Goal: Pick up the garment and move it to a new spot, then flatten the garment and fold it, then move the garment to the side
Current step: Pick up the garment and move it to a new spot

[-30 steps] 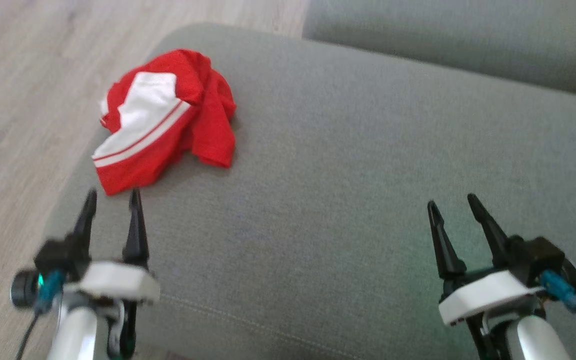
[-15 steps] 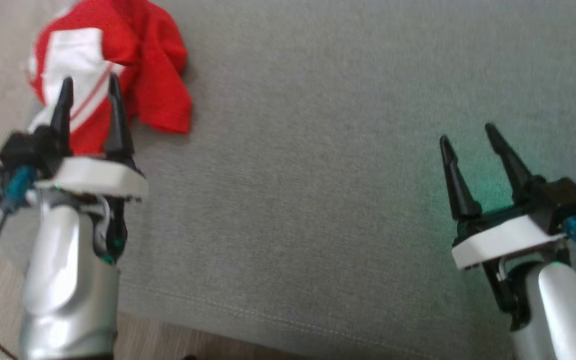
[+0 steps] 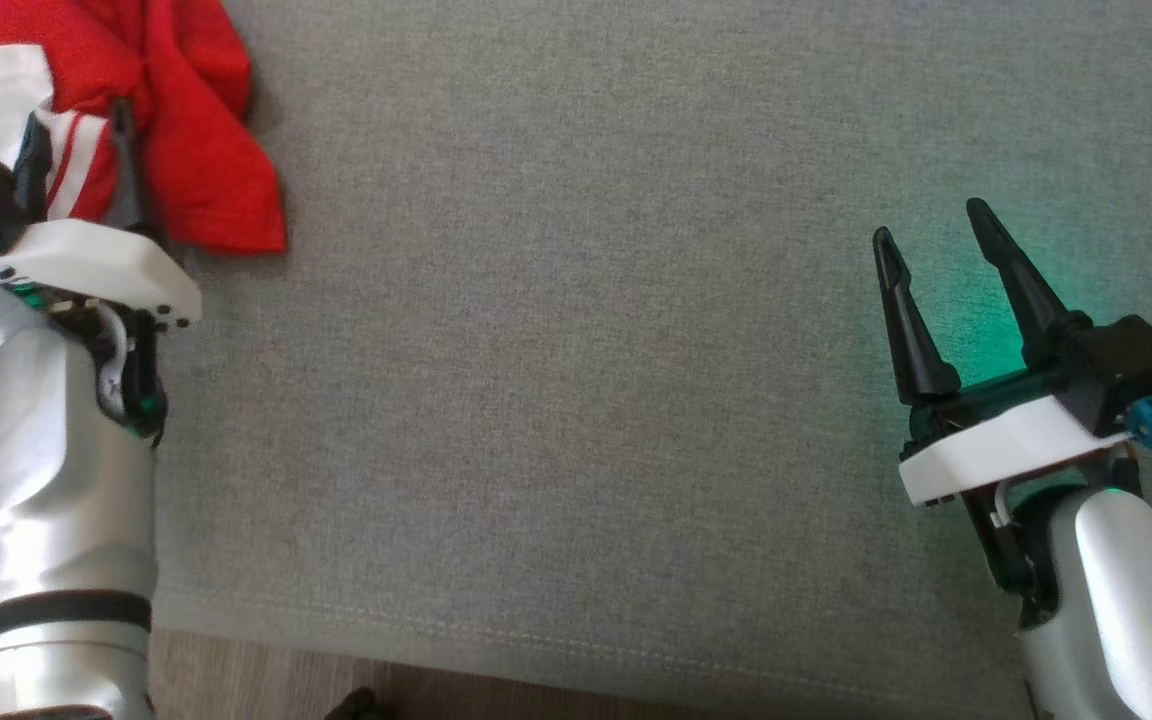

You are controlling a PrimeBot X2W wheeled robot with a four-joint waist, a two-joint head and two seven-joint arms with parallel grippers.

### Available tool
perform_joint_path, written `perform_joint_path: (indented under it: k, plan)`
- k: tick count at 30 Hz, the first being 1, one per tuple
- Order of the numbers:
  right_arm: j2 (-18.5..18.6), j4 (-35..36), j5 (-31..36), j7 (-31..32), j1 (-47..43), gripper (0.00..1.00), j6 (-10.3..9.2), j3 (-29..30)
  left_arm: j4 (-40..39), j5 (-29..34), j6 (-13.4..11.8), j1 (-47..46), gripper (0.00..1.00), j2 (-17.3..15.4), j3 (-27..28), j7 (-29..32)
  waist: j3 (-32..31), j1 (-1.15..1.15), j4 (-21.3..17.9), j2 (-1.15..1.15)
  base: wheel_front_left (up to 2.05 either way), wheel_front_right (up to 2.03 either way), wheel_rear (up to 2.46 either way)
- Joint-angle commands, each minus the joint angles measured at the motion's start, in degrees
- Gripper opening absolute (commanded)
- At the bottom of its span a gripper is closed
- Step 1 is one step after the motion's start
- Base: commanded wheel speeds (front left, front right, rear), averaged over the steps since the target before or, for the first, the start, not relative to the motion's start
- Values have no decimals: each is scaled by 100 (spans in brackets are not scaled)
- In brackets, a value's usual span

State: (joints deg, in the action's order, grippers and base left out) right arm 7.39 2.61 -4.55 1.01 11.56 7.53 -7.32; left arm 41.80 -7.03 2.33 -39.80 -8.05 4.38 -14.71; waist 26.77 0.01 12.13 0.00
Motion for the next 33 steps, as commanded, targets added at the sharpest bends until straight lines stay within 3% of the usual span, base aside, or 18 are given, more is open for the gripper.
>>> perform_joint_path:
  k: [1, 2, 9, 20, 27, 33]
  plan:
    - [-60, 141, -20, -57, 76, 100, -4, -135, 20, 46, -35, -147, 35, -388, 208, -29, -48, -1, -21, 0, 0, 0, 0]
    - [-70, 120, -26, -70, 69, 100, -4, -121, 88, 58, -18, -167, 0, -411, 203, -29, -72, -1, -21, 0, 0, 0, 0]
    - [-139, 5, -73, -149, -24, 100, -4, -26, -426, 158, 19, -51, 0, -490, 226, -29, -394, -1, 76, 0, 0, 0, 0]
    - [-321, -218, -170, -311, -388, 100, -4, 115, -2792, 422, 40, 972, 0, -487, 190, -29, -1359, -1, 222, 0, 0, 0, 0]
    - [-416, -305, -277, -394, -707, 100, -4, 180, -4061, 477, 86, 2060, 0, -331, -39, 44, -1955, -1, 43, 0, 0, 0, 0]
    - [-445, -258, -372, -399, -948, 100, -4, 269, -4940, 450, 127, 2937, 0, -20, -471, 478, -2240, -1, -275, 0, 0, 0, 0]
